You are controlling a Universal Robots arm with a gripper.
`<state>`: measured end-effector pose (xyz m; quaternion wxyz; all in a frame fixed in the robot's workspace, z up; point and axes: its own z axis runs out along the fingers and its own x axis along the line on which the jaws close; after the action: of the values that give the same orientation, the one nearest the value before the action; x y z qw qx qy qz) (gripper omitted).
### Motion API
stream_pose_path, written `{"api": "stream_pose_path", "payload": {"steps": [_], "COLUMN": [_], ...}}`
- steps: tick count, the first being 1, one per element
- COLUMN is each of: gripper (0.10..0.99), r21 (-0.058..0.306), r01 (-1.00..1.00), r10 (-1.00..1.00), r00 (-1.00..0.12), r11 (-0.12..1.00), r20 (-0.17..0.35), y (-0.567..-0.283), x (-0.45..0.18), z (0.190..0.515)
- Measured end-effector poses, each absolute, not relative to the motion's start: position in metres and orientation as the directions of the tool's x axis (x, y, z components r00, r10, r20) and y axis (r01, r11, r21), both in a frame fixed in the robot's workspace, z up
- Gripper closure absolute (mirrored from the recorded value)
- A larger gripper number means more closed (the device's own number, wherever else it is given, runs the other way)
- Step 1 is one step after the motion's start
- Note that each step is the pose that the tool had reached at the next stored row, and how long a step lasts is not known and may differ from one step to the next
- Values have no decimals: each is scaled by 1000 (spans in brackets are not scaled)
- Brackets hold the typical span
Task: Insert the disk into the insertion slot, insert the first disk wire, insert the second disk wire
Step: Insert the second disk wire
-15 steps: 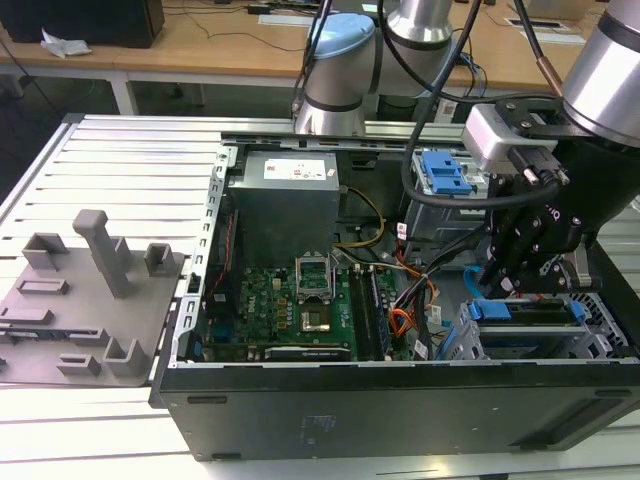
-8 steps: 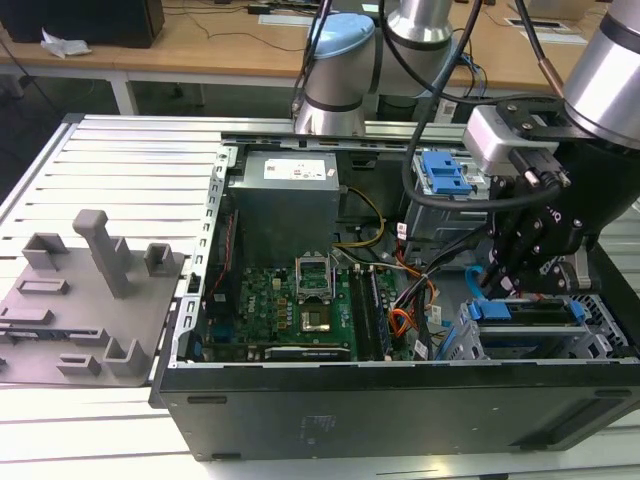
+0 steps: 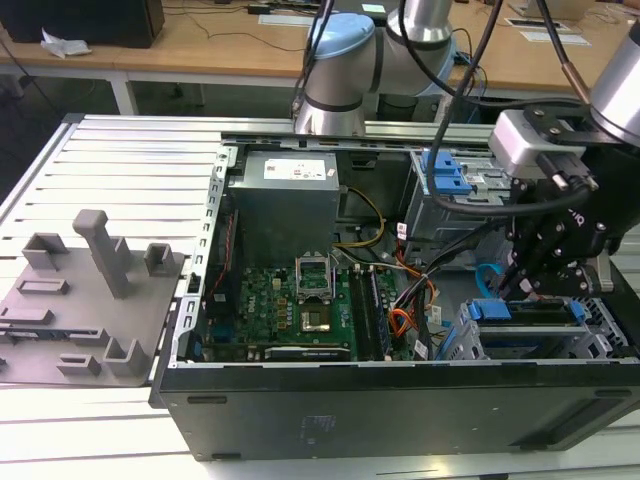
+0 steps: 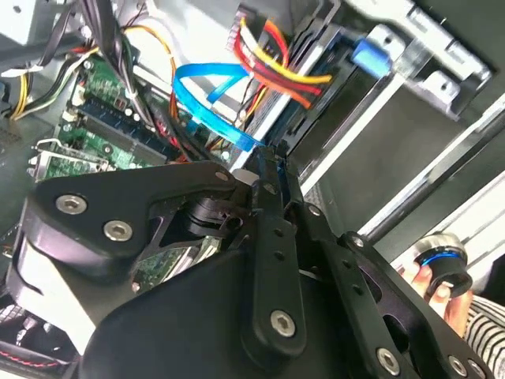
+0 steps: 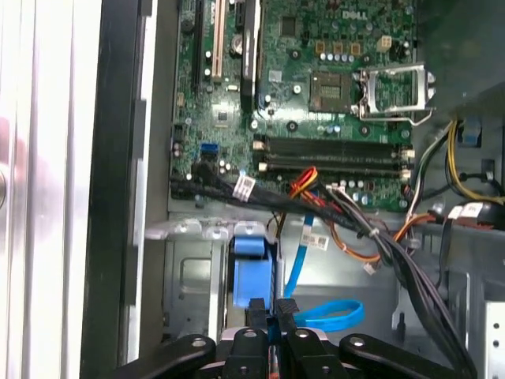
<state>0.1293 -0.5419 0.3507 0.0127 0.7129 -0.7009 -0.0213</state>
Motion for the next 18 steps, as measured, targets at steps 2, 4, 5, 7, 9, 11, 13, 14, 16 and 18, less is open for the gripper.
{"api": "stream_pose_path", "payload": {"steps": [2, 4, 5, 7, 9, 11, 13, 14, 16, 18], "gripper": [925, 925, 925, 925, 925, 925, 925, 925, 925, 925], "r21": [49, 50, 50, 50, 50, 50, 50, 50, 50, 50], "r01": [-999, -999, -999, -999, -999, -999, -999, -999, -999, -999], "r10": [-1000, -1000, -1000, -1000, -1000, -1000, -1000, -1000, -1000, -1000], "r00": [14, 12, 12, 12, 12, 12, 12, 12, 12, 12], "r11": [-14, -13, -13, -13, -13, -13, -13, -13, -13, -13], "r20": [-13, -13, -13, -13, -13, -12, -13, -13, -12, -13], "y": [-542, -542, -542, -543, -543, -543, -544, -544, -544, -544], "x": [135, 139, 139, 139, 141, 141, 141, 142, 143, 143], "z": [349, 348, 348, 347, 346, 346, 346, 346, 345, 344]}}
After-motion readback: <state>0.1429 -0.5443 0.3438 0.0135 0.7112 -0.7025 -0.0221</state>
